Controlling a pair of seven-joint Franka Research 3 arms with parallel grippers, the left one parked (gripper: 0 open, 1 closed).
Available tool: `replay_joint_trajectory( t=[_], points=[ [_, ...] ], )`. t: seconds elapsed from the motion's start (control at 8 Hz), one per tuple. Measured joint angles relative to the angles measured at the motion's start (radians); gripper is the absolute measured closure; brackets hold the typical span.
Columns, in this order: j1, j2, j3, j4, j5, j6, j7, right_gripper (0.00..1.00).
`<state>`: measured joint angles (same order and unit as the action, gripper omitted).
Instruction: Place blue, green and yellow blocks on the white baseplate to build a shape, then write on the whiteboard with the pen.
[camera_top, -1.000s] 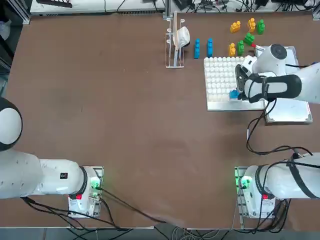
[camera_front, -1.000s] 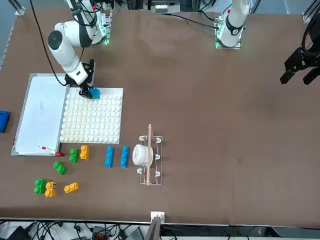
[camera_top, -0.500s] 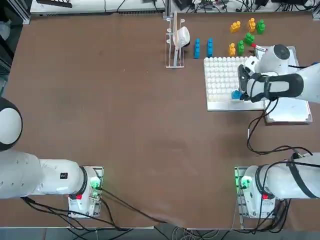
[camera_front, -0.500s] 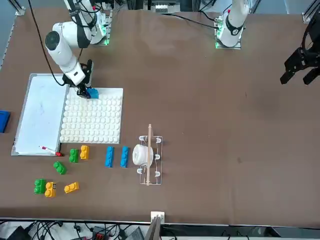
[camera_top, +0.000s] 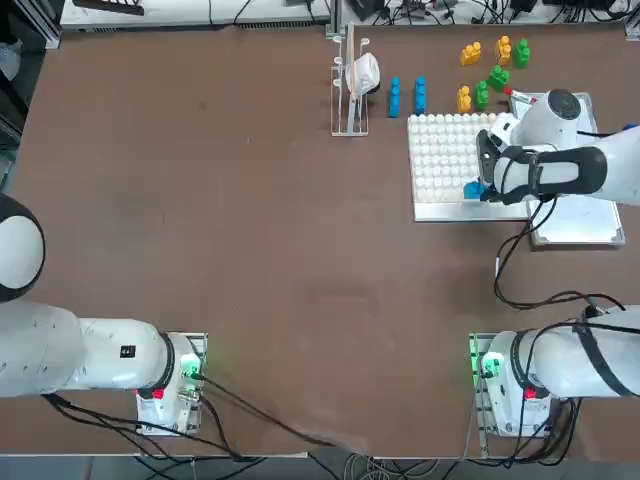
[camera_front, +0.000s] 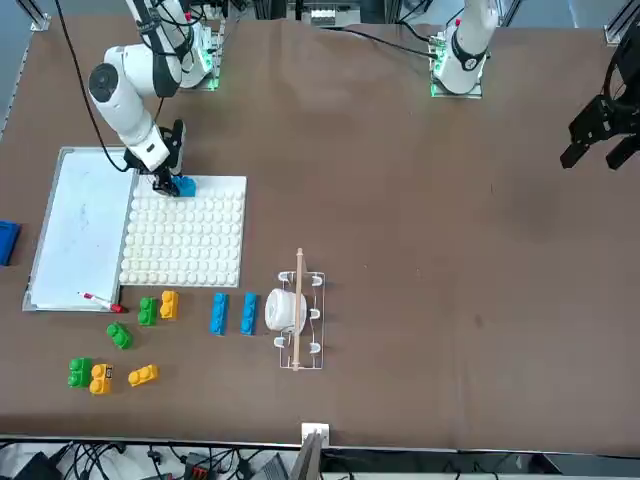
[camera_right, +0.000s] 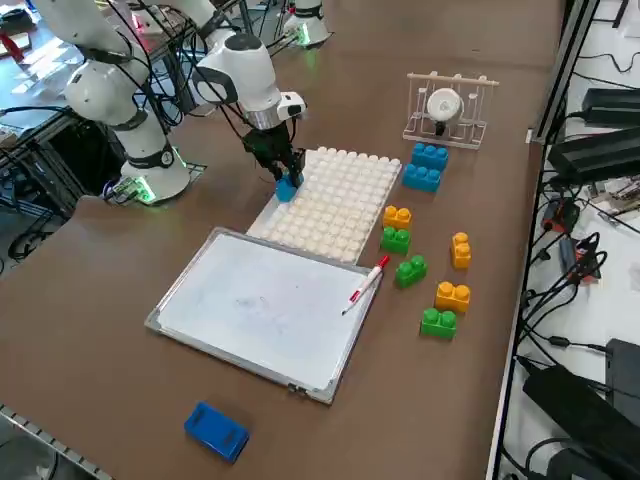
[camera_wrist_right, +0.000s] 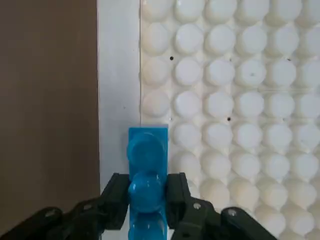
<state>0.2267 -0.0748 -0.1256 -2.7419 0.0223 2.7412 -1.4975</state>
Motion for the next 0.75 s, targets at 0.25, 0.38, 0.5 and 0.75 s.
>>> replay_joint_trajectory(
  t=[0.25, 0.38, 0.5, 0.75],
  points=[
    [0.003, 0.0, 0.0, 0.001, 0.0, 0.001, 0.0, 0.59],
    [0.013, 0.0, 0.0, 0.002, 0.0, 0.001, 0.0, 0.59],
    [0.022, -0.001, 0.001, 0.003, 0.0, 0.001, 0.0, 0.59],
    [0.026, -0.004, -0.001, 0.004, 0.0, 0.0, 0.0, 0.59]
  ],
)
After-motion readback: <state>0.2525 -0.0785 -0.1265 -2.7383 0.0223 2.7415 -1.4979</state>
